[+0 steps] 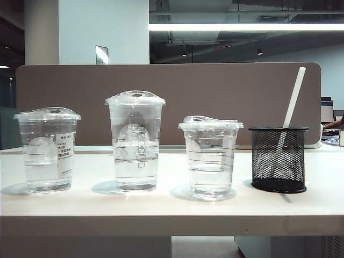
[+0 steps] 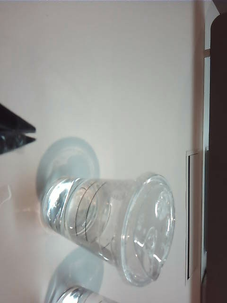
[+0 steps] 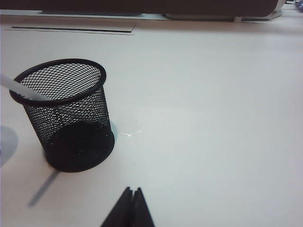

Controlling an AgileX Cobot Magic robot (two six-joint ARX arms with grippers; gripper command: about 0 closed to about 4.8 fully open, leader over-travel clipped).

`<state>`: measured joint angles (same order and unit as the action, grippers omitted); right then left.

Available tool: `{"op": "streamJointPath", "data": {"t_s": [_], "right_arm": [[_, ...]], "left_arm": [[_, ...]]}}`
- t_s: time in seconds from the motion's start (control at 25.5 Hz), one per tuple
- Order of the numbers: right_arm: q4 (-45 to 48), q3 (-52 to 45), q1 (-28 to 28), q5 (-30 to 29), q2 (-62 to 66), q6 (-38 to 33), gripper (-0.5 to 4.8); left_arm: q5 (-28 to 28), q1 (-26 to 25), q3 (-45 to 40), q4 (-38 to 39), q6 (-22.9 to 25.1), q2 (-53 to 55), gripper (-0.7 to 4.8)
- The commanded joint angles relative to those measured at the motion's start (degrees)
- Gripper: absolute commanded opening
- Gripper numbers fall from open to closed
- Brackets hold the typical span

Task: Pick up the straw and insert it into the small coffee cup.

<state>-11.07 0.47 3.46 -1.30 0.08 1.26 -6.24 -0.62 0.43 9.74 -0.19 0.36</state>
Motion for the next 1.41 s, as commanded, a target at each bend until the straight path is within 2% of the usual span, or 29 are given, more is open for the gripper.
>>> {"op": "streamJointPath", "data": {"t_s": [0.04,0.43,0.63,0.71,0.75,0.78,0.82,0.86,0.9,1.06,1.18,1.25,1.41], "right_arm": [[0.7,-0.4,0.1,0.1,0.0,-0.2,0.03],[0.7,-0.4,0.1,0.1,0.0,-0.2,0.03],[0.7,-0.4,0.1,0.1,0.0,-0.2,0.03],[0.7,-0.4,0.1,0.1,0.0,-0.2,0.03],[0.7,-0.4,0.1,0.1,0.0,-0.2,0.03],[0.7,-0.4,0.1,0.1,0.0,-0.2,0.03],[0.7,-0.4,0.1,0.1,0.0,-0.2,0.03],[0.7,-0.4,0.1,0.1,0.0,-0.2,0.03],[0.7,-0.4,0.1,0.1,0.0,-0.2,0.03],[0.7,-0.4,0.1,0.1,0.0,-0.2,0.03],[0.7,-0.4,0.1,0.1,0.0,-0.2,0.03],[0.7,-0.4,0.1,0.1,0.0,-0.2,0.03],[0.7,-0.4,0.1,0.1,0.0,-0.2,0.03]], "left_arm": [[0.0,-0.1,0.1,0.2,0.2,0.0,-0.04],[-0.7,0.0,1.5,-0.4,0.1,0.1,-0.04],[-7.1,0.0,13.6,-0.2,-1.4,4.9,-0.04],[-11.1,0.0,22.5,2.6,-1.4,8.4,-0.04],[-13.8,0.8,30.4,7.2,-1.4,11.1,-0.04],[-14.4,2.4,38.5,14.8,-1.3,13.4,-0.04],[-14.3,3.8,43.6,20.9,-1.3,14.8,-0.04],[-13.9,6.4,51.9,32.1,-1.3,16.7,-0.04],[-13.7,7.5,55.0,36.4,-1.3,17.3,-0.04],[-13.3,10.4,64.2,48.8,-1.4,17.7,-0.04],[-14.6,10.5,71.4,63.4,-1.9,16.3,-0.04],[-14.6,10.5,73.3,68.8,-1.9,15.7,-0.04],[-14.2,10.5,73.4,69.8,-1.5,15.1,-0.05]]}}
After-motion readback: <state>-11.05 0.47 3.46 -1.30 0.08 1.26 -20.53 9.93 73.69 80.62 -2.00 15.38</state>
